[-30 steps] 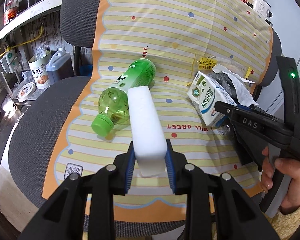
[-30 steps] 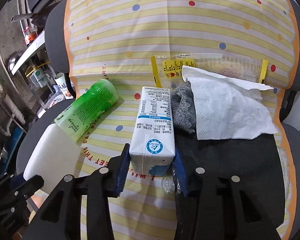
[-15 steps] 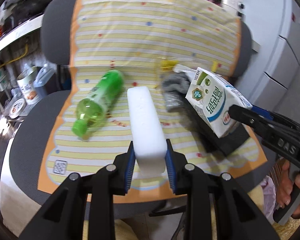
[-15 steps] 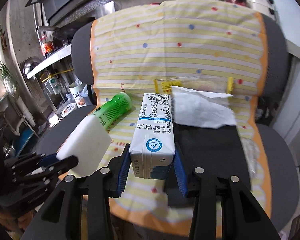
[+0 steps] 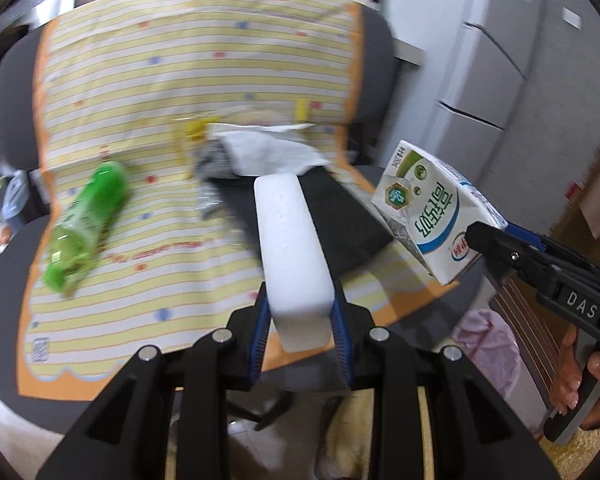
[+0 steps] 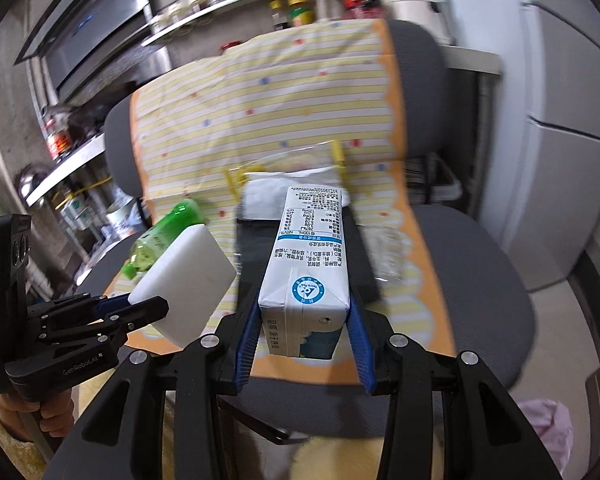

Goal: Collect trash
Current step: 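Carry the sponge and carton over the pink trash bin with both tools, then open the right tool to drop the carton while the left tool drops the sponge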

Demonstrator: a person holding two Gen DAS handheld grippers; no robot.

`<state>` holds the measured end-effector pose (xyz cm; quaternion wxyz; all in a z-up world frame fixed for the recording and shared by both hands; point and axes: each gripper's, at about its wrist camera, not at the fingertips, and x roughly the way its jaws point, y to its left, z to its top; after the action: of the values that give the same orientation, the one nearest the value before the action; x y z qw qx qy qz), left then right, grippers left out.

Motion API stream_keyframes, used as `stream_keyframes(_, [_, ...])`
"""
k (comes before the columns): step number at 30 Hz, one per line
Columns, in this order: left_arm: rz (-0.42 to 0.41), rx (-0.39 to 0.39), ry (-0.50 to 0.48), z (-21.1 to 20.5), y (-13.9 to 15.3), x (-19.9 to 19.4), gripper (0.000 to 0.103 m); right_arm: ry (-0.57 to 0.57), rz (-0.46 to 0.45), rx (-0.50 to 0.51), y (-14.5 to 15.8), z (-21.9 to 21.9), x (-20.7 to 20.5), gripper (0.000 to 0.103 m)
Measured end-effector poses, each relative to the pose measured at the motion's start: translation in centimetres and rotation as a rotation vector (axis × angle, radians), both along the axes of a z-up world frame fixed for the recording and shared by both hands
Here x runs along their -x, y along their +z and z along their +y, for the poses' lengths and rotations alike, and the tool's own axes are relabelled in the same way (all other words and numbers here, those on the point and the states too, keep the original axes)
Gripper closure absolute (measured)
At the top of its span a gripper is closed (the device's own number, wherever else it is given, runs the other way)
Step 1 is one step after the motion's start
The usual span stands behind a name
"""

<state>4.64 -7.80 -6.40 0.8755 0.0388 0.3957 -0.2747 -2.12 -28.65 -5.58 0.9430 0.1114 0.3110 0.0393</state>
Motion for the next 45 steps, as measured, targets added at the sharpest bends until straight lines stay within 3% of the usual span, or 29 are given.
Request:
stream_keyframes(6, [-0.004,0.001,-0.147,-5.5,0.4,1.6,0.076,-0.134,0.004,-0.018,-0.4,-4.5,3.7,0.061])
stream_keyframes(17, [0.006,-0.008,-0.327,-12.8,-0.3,3.8,0.076,-0.368,0.034,-0.04,-1.9,-11.2,10.5,0.061])
stream_keyframes(28, [0.029,-0.012,-0.538,-21.3,-2.0,8.2,0.076,-0.637,0.121,-0.023,-5.8,-17.7,17.3,0.06])
stream_keyframes(32, [0.049,-0.038,-0.582,-23.4,-3.1,9.4,0.076,-0.688,0.176,-0.079,-8.4,-20.2,17.7,0.057])
stream_keyframes(34, [0.055,-0.05,-0.594,-24.0,-3.5,9.8,0.076,-0.704,0.198,-0.098,-9.5,-21.0,17.8,0.046])
stream_keyframes(45, [0.089,-0.087,-0.653,-25.0,-5.6,11.4,0.076,-0.707,0.173,-0.118,-9.3,-21.1,18.6,0.046])
